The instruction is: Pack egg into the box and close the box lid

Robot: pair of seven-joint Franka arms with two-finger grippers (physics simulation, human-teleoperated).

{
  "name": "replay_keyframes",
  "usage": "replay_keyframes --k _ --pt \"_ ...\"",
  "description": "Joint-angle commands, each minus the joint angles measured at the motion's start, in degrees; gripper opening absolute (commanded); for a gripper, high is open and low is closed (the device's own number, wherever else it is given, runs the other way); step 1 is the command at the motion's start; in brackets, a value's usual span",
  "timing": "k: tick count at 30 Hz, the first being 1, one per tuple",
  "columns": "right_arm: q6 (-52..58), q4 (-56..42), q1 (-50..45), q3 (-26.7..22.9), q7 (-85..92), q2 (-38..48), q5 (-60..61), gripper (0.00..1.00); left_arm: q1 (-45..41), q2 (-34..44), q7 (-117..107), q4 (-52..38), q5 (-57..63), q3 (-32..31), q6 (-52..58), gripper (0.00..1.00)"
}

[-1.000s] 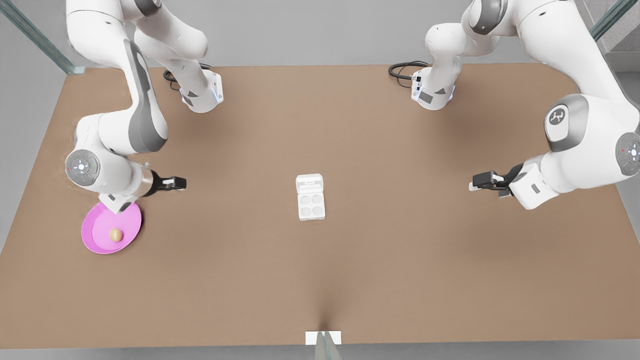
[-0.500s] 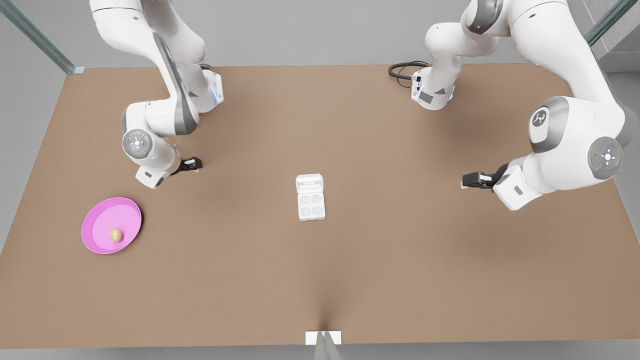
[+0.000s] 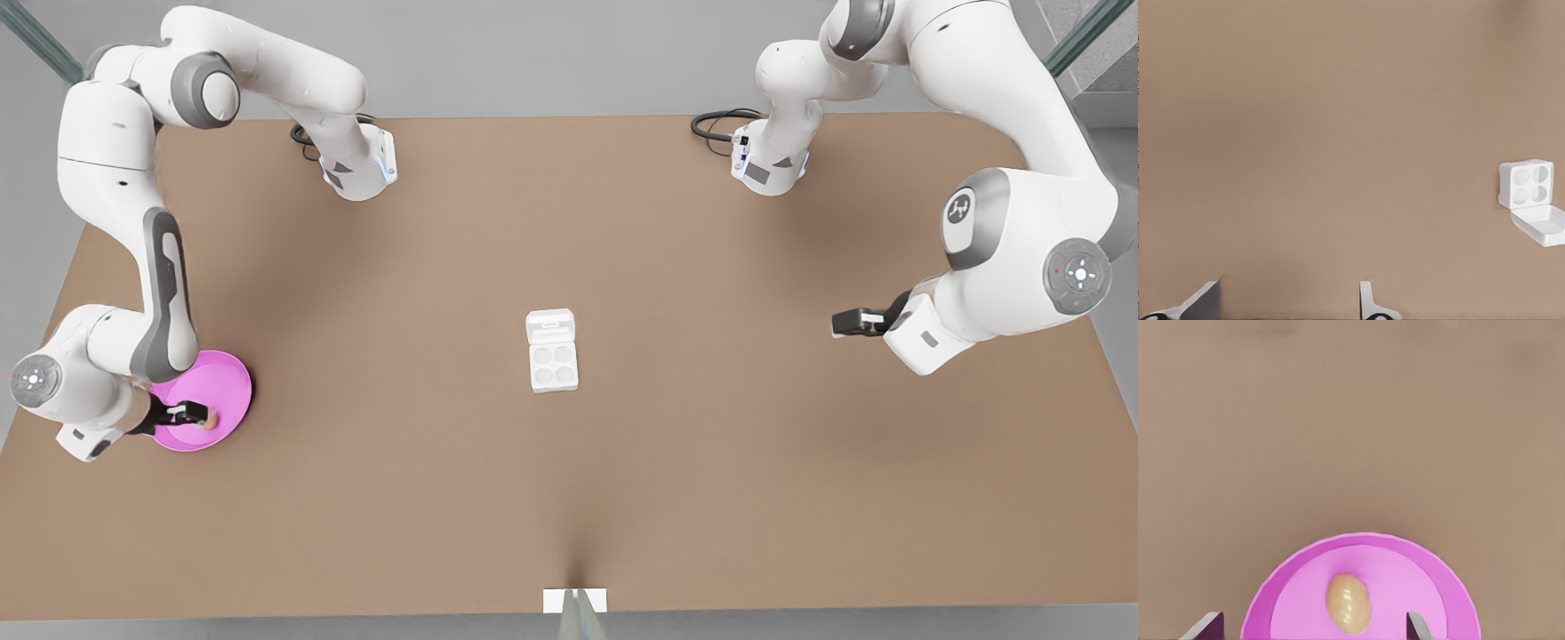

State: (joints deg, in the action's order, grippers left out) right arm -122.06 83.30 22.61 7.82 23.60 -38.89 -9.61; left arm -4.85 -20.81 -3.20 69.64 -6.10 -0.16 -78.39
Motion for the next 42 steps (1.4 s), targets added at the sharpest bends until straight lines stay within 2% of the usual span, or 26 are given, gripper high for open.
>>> replay_keyframes --k 1,4,5,21,25,35,37,42 --pt "2.97 -6.57 -0.02 0.09 28.25 -4.53 -0.05 1.00 -0.60 0.07 -1.81 0.06 0.83 -0.01 2.98 1.00" --pt "6.66 -15.19 -0.46 0.09 32.02 -10.42 1.00 1.00 -0.87 0.07 -1.90 0.15 0.83 -0.01 3.60 1.00" --pt "6.57 -15.36 -0.55 0.09 32.21 -11.03 0.91 1.00 -0.87 0.07 -1.90 0.24 0.83 -0.01 3.95 1.00" --pt "7.27 -13.69 -0.02 0.00 26.58 -12.97 1.18 1.00 -0.78 -0.02 -1.90 0.24 0.74 -0.01 3.86 1.00" --pt "7.71 -13.61 0.24 0.09 16.56 -12.88 1.35 1.00 -0.78 -0.02 -1.90 0.24 0.74 -0.01 3.86 1.00" --pt "7.89 -12.64 0.33 0.00 12.52 -12.53 1.26 1.00 -0.87 -0.02 -1.90 0.85 0.66 -0.01 3.95 1.00" --pt "14.22 -12.90 2.00 0.17 10.50 -11.65 1.18 1.00 -0.95 -0.02 -1.90 0.85 0.66 -0.10 3.95 1.00" --pt "14.31 -12.55 4.20 -1.41 6.98 -10.59 0.83 1.00 -0.95 -0.02 -1.90 0.85 0.66 -0.10 3.95 1.00"
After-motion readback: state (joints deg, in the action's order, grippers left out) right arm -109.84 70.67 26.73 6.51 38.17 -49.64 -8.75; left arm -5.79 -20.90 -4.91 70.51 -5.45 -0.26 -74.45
